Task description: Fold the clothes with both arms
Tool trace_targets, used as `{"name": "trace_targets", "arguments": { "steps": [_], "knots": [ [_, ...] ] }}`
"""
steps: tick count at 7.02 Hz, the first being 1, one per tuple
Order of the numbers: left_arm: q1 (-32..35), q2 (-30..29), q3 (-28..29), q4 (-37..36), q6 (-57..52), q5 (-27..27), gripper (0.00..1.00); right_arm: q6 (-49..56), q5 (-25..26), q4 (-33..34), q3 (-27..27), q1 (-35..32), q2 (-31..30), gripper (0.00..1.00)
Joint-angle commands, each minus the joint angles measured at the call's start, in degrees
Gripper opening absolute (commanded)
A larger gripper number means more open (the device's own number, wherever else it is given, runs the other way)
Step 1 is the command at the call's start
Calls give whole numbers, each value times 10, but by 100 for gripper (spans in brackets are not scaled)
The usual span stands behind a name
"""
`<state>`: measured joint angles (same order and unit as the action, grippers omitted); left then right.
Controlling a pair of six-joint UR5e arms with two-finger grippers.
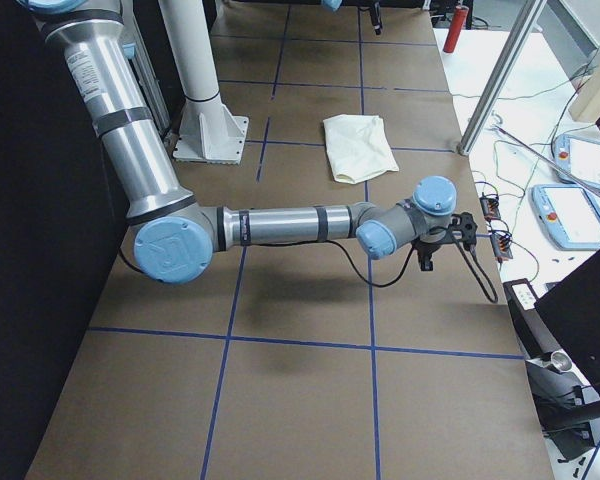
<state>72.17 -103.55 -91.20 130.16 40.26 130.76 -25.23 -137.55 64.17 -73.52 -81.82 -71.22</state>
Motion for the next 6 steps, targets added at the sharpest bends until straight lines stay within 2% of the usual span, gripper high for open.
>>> {"name": "trace_targets", "arguments": {
  "steps": [1, 2, 3, 4, 5, 6],
  "knots": [
    [142, 55, -36, -135, -242, 63, 100, 195, -5, 107, -32, -76, -54, 0],
    [175, 62, -56, -266, -362, 62, 100, 259, 14, 217, -86, -90, -59, 0],
    [197, 96, -83, -335, -434, 59, 100, 289, 71, 343, -193, -87, -78, 0],
    [197, 116, -96, -350, -433, 61, 100, 312, 116, 427, -263, -87, -110, 0],
    [196, 116, -95, -384, -432, 60, 100, 326, 106, 424, -263, -87, -130, 37],
    [197, 122, -93, -386, -432, 61, 100, 322, 72, 417, -261, -87, -156, 99]
  ]
}}
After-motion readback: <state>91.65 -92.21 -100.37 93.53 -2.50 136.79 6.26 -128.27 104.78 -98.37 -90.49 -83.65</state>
